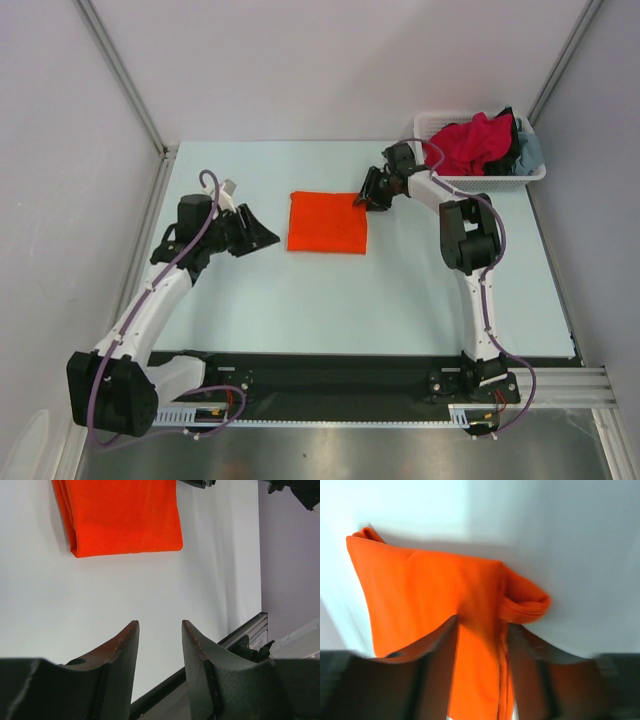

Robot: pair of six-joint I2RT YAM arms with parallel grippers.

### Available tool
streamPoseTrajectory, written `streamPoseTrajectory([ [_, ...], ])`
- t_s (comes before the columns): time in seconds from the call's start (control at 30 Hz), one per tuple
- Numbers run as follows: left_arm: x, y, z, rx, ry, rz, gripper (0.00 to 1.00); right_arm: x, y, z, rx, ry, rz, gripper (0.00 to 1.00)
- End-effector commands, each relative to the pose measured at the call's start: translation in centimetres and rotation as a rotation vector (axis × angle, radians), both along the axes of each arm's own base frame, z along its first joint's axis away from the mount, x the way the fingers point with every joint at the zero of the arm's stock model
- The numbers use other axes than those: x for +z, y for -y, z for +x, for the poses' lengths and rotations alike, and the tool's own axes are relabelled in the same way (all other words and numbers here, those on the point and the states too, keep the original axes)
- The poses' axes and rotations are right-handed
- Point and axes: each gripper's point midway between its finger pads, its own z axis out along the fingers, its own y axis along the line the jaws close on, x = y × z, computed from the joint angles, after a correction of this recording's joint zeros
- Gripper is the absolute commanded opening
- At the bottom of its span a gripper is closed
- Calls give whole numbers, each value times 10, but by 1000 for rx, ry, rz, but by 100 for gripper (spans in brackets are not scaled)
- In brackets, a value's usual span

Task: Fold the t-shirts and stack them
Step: Neatly place the folded tshirt to the corner

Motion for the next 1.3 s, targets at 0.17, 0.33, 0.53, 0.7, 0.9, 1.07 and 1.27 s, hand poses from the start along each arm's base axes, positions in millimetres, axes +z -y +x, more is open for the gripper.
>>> streamPoseTrajectory([
  [0.17,19,-3,-24,14,54,-32,46,23,6,11,-40,121,126,1],
  [0.33,14,-3,-35,-2,44,-27,46,23,18,-6,-117,112,47,0],
  [0.53,10,11,-40,-64,43,-37,46,26,46,-55,-403,17,-66,0],
  [0.7,10,34,-50,-161,37,-58,46,21,119,-119,-729,-135,-232,0],
  [0.9,0,47,-70,-231,22,-84,46,15,219,-191,-1011,-208,-348,0],
  [1.07,0,59,-78,-297,19,-106,46,28,302,-252,-1299,-271,-392,0],
  [1.27,-2,60,-80,-338,11,-82,46,27,365,-313,-1527,-349,-405,0],
])
